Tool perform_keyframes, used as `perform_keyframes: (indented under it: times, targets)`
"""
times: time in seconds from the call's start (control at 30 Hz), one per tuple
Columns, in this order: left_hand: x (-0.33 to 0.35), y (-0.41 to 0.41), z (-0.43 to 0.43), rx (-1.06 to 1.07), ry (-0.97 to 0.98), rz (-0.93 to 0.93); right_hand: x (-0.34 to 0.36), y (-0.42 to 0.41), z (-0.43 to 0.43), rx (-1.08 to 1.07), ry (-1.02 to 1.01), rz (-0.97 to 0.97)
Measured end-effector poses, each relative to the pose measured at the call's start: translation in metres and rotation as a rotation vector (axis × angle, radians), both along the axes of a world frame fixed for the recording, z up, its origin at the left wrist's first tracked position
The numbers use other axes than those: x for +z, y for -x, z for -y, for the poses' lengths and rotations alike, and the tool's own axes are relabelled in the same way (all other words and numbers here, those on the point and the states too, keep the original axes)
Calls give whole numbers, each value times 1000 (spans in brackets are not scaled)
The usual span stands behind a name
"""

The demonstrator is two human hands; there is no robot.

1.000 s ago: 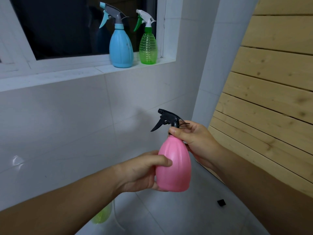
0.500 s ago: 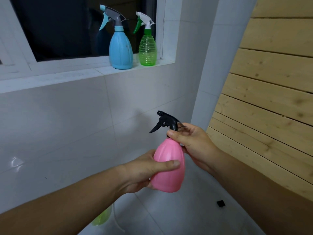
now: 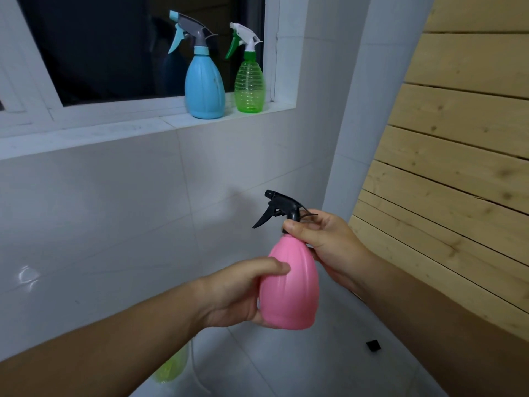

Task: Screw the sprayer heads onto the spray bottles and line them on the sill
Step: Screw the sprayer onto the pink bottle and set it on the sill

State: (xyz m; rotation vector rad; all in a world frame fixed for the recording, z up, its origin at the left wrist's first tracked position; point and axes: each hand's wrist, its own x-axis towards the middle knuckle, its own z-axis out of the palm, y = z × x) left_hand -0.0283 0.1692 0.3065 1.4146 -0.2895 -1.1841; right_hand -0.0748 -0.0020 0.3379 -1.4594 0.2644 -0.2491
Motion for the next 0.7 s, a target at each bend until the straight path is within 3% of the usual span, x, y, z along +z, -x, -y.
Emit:
perform_keyframes:
  times: [0.07,0.23,0.37,0.7]
  targets:
    - [-3,-4,-3,-36,16,-5,0,0,0,-8,13,1]
    - [-4,4,0,-9,-126,268,-7,0,-6,-16,57,-44]
    - [-1,9,6,25,-34,324,-7,-3,-6,-31,25,-23]
    - [-4,-1,-3,1,157,102,-4,-2,-2,-20,-35,-50]
